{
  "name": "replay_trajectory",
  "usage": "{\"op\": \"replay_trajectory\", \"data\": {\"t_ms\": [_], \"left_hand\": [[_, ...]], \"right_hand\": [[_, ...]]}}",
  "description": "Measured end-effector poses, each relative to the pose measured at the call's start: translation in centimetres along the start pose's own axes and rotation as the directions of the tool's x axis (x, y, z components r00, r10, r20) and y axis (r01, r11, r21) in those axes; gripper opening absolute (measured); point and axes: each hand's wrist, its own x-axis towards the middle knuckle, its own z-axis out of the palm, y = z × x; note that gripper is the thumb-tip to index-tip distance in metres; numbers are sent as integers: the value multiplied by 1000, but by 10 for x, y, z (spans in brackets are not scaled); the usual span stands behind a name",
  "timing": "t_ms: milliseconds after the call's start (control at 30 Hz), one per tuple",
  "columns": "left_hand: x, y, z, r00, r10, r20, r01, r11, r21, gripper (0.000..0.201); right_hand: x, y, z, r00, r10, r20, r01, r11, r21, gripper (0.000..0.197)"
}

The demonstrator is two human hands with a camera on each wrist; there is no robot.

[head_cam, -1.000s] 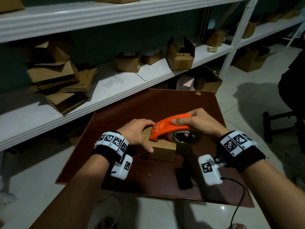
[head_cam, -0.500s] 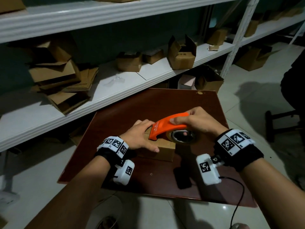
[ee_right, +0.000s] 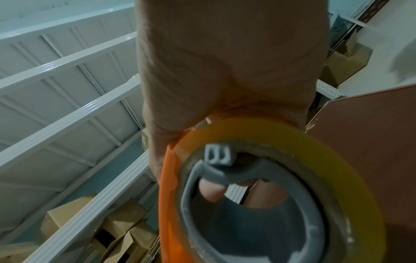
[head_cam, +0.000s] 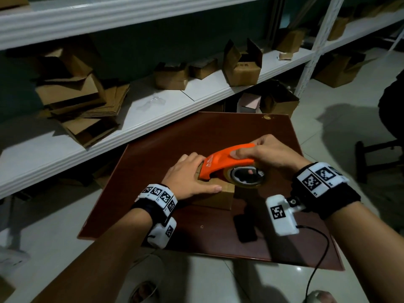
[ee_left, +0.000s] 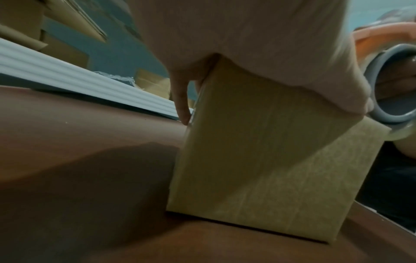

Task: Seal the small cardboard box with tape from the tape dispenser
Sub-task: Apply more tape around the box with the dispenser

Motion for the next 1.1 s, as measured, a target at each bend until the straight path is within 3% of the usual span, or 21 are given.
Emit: {"op": "replay_trajectory", "data": {"t_ms": [100,233,367,567,767,967,1100], "left_hand": [[-1,1,0,1000,10,-6,-10,1000,11,88],[-3,0,1,1000,10,-14,-9,1000,17,87],[-3,0,1,1000,5,-12,-5,1000,23,86],[-2,-1,2,1000,7,-8,-7,999,38,85],[-1,-2,2,1000,12,-5,-12,998,61,92],[-1,0,3,1000,9,-8,-8,998,58,92],[-1,1,2,1000,6,-10,-6,998,57,92]], "right_hand": [[-1,2,-2,1000,-2,16,2,1000,-1,53],[-3,1,-4,999,7,32,-7,1000,4,39],[-5,-1,-7,999,14,42,-14,1000,-3,38],[-8,-2,-9,998,13,64,-14,1000,13,54],[-15,5,-38,999,41,-14,-40,998,40,84],[-24,12,-51,998,56,-7,-55,998,35,82],[-26,7,-49,998,58,-15,-58,998,2,60]]}}
